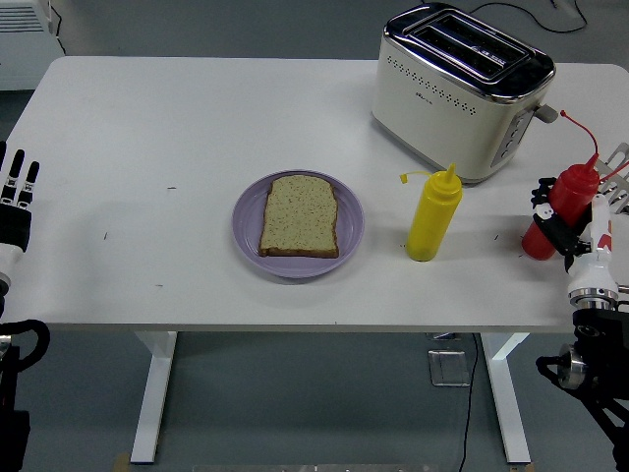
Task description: Pick up the cup,pour liquid into bread,place the cup on the desk
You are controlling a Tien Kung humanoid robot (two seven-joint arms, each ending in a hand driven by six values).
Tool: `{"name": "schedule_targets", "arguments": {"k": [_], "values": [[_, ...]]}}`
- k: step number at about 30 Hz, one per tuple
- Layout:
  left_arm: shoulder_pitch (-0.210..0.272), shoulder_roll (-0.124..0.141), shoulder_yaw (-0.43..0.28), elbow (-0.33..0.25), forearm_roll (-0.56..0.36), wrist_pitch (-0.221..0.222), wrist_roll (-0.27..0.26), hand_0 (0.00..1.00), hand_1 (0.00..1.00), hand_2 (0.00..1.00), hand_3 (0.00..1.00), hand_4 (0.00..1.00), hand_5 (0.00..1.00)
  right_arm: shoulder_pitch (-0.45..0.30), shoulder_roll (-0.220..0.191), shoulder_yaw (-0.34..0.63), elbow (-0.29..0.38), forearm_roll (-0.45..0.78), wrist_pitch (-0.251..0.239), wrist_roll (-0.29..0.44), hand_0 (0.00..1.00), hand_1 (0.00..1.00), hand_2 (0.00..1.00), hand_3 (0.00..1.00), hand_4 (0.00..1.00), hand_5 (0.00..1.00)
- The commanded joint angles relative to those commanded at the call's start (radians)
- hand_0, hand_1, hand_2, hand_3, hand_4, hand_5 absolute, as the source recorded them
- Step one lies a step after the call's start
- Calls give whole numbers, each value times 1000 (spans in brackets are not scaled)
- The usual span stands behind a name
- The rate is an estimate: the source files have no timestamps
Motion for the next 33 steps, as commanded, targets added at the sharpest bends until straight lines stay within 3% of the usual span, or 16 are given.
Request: {"name": "schedule_targets", "arguments": {"k": [3, 4, 9, 10, 15, 16, 33], "values": [[-1, 0, 0, 0, 0, 0, 0, 785, 737, 737, 694, 510, 998, -5, -1, -3, 0, -8, -3, 0, 639, 523, 496, 501, 507, 188], [-1, 0, -1, -1, 0, 0, 0, 785, 737, 737, 694, 509, 998, -7, -1, -3, 0, -8, -4, 0, 694, 594, 561, 548, 530, 181], [-5, 1, -6, -1, 0, 0, 0, 785, 737, 737, 694, 509, 998, -14, -5, 7, 6, -21, -1, 0, 694, 594, 561, 548, 530, 181], [-6, 1, -7, -2, 0, 0, 0, 785, 737, 737, 694, 509, 998, -17, -7, 11, 11, -28, 1, 0, 779, 684, 689, 730, 613, 195], [-7, 1, -11, -2, 0, 0, 0, 785, 737, 737, 694, 509, 998, -24, -12, 20, 23, -66, 10, -2, 779, 684, 689, 730, 613, 195], [-7, 1, -11, -2, 0, 0, 0, 785, 737, 737, 694, 509, 998, -24, -12, 22, 24, -71, 12, -4, 913, 841, 921, 972, 741, 203], [-10, 2, -12, -3, -1, 0, -1, 785, 737, 737, 693, 509, 998, -62, -16, 80, 47, -92, 46, -63, 966, 888, 989, 998, 794, 179]]}}
